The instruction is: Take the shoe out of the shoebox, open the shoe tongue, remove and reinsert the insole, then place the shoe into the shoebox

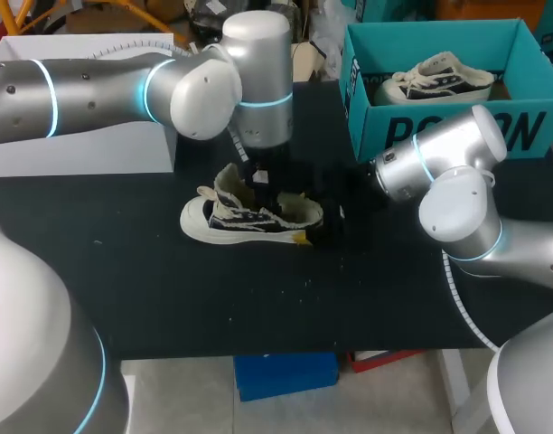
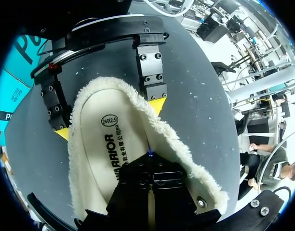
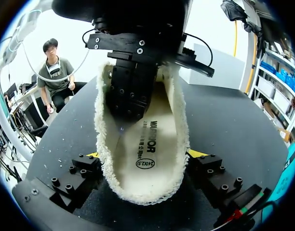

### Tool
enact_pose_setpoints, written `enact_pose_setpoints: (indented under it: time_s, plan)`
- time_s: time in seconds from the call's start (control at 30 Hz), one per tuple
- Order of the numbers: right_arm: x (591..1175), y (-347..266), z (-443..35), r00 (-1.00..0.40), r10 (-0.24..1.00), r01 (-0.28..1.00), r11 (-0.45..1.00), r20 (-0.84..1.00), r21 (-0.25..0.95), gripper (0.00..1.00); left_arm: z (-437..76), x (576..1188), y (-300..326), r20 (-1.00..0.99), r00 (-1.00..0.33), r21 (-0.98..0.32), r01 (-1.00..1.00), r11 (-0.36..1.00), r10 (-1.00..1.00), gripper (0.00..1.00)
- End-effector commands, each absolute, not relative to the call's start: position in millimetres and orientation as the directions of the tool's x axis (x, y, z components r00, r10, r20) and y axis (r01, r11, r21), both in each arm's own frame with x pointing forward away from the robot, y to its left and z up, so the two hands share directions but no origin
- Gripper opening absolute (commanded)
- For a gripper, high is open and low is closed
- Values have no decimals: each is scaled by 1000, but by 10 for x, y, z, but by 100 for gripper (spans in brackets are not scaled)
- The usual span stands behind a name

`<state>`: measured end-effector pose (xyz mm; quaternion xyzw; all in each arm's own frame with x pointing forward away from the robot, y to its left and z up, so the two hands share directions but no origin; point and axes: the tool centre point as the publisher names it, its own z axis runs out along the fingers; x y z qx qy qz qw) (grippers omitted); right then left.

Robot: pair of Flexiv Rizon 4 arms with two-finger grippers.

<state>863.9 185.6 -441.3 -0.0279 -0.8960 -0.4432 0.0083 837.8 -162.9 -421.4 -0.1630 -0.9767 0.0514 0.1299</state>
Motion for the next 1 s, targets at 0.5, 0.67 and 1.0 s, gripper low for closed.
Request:
enact_pose_setpoints:
  time_s: [0.5, 0.67, 1.0]
  plan:
    - [8643, 1853, -4436, -998, 44, 59, 606, 41, 793, 0, -4404, 8358, -1541, 73, -957, -30, 280, 960, 281, 58]
    - [8643, 1853, -4436, -998, 44, 59, 606, 41, 793, 0, -4402, 8374, -1468, -117, -966, 90, 221, 971, 231, 57]
    - [8643, 1853, -4436, -998, 44, 59, 606, 41, 793, 0, -4550, 8419, -1332, -313, -930, 172, 147, 974, 195, 50]
